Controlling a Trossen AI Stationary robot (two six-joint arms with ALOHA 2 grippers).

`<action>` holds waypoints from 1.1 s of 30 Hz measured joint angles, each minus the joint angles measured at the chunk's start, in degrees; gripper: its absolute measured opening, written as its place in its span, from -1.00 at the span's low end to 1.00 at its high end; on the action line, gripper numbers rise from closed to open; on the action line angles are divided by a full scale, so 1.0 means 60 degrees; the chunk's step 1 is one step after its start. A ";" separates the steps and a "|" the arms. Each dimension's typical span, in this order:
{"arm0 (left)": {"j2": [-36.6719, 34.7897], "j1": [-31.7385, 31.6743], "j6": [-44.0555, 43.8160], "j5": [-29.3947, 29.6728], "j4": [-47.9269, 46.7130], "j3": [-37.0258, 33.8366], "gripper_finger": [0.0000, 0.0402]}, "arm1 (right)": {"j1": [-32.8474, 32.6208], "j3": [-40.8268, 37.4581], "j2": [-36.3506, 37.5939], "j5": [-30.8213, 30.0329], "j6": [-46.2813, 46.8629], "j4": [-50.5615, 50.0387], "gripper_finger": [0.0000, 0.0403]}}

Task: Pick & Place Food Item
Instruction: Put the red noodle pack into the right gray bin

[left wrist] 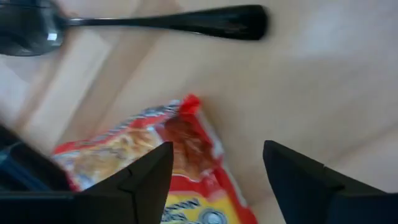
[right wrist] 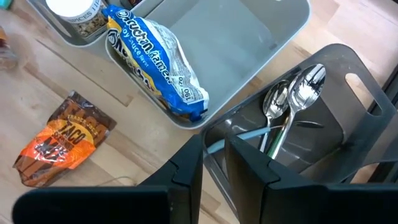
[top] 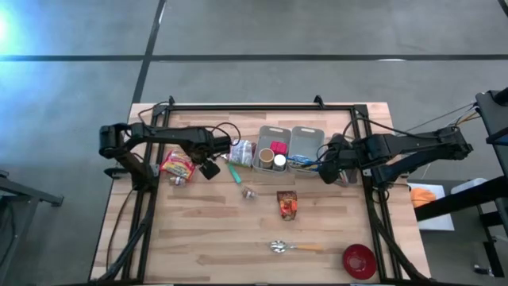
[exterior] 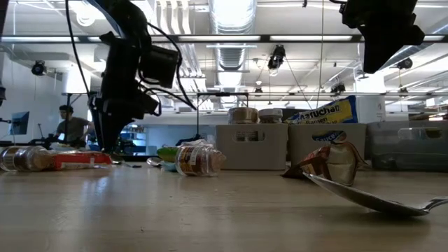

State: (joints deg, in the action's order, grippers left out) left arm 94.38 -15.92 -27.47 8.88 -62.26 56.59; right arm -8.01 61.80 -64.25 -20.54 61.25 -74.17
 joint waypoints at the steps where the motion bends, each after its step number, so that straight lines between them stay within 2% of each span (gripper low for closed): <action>1: 0.0052 0.0000 0.0046 0.0205 0.0012 -0.0006 0.28 | 0.0000 0.0000 0.0000 0.0001 0.0001 0.0000 -0.68; 4: 0.0235 0.0004 0.0421 0.0581 0.0155 -0.0006 0.28 | 0.0000 0.0000 0.0000 0.0001 0.0011 0.0016 -0.68; 16: 0.1394 -0.0033 0.2152 0.0715 0.0444 -0.0007 0.25 | -0.0050 0.0000 0.0000 0.0191 -0.0022 0.0484 -0.68; 33: 0.1433 -0.0044 0.4184 0.1527 0.0441 -0.0009 0.24 | -0.0251 0.0000 -0.0001 0.0209 0.0036 0.0523 -0.68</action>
State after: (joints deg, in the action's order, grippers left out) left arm 102.98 -16.19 -2.37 18.04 -59.61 56.53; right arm -9.52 61.80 -64.26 -19.29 61.47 -71.03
